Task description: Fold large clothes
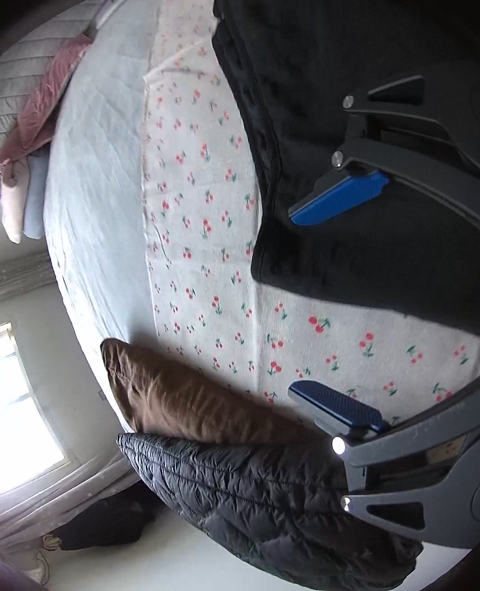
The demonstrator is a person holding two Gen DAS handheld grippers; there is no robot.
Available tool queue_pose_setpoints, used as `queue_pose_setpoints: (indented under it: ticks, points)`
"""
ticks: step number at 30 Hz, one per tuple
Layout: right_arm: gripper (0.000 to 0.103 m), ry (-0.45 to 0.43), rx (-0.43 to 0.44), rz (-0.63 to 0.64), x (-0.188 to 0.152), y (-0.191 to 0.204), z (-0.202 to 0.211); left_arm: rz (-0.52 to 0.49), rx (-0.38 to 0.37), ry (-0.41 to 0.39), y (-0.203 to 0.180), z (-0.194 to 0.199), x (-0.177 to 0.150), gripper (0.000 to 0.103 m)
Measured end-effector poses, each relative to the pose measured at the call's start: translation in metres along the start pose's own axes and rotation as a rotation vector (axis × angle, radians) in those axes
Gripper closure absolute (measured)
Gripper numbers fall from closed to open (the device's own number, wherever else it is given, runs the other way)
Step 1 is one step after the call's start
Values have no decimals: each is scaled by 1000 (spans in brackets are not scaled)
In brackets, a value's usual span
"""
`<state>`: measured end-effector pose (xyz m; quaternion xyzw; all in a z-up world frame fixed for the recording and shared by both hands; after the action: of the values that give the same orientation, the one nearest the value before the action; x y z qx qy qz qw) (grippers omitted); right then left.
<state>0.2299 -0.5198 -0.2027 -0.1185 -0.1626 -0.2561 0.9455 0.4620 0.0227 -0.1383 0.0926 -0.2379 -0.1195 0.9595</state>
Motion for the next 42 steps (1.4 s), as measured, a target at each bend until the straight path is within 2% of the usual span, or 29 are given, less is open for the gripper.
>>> queue_pose_setpoints:
  ticks: [3,5,8,9,12,15,17,20,22,25,27,30,33,37,42]
  points:
    - [19,-41,141,35,-19,37,42,-28,-135,-25,-35,47,-21,16]
    - [19,-54,232,80,-38,75,68,-52,-234,-36,-64,80,-40,13]
    - [19,-80,307,174,-79,135,109,-116,-358,-40,-104,120,-73,9]
    - [19,-86,328,216,-93,156,120,-129,-380,-43,-113,129,-83,5]
    - [18,-85,360,316,-137,202,137,-148,-407,-54,-128,143,-111,3]
    - [18,-46,369,359,-169,222,130,-131,-421,4,-125,129,-138,3]
    - [18,-11,362,352,-183,219,115,-96,-417,44,-114,113,-153,3]
    - [18,30,328,288,-197,189,87,-34,-422,90,-93,96,-181,3]
    - [18,32,358,190,-200,161,80,-19,-406,59,-79,97,-192,3]
    - [18,15,332,50,-202,122,76,9,-317,43,-60,104,-201,3]
    - [18,5,332,3,-204,106,77,64,-350,23,-52,112,-207,3]
    - [18,-6,331,-18,-207,93,84,102,-407,-22,-44,125,-217,3]
    - [18,-21,280,-58,-213,77,95,101,-375,-49,-37,133,-219,3]
    - [18,-32,284,-95,-218,65,108,150,-367,-63,-24,143,-223,3]
    - [18,-70,265,-45,-230,70,130,192,-391,-60,-28,156,-231,3]
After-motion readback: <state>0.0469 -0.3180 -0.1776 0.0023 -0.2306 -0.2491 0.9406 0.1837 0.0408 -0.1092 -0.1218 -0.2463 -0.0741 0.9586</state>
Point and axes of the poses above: each gripper's, at about its wrist camera, not at the fingertips, and z roughly against the way its jaws point, y to its left, x to its top, the point moved 8 cm from there along -z, roughly the way its jaws point, and after that the axes turned 14 degrees about y, right-handed, at the moved point
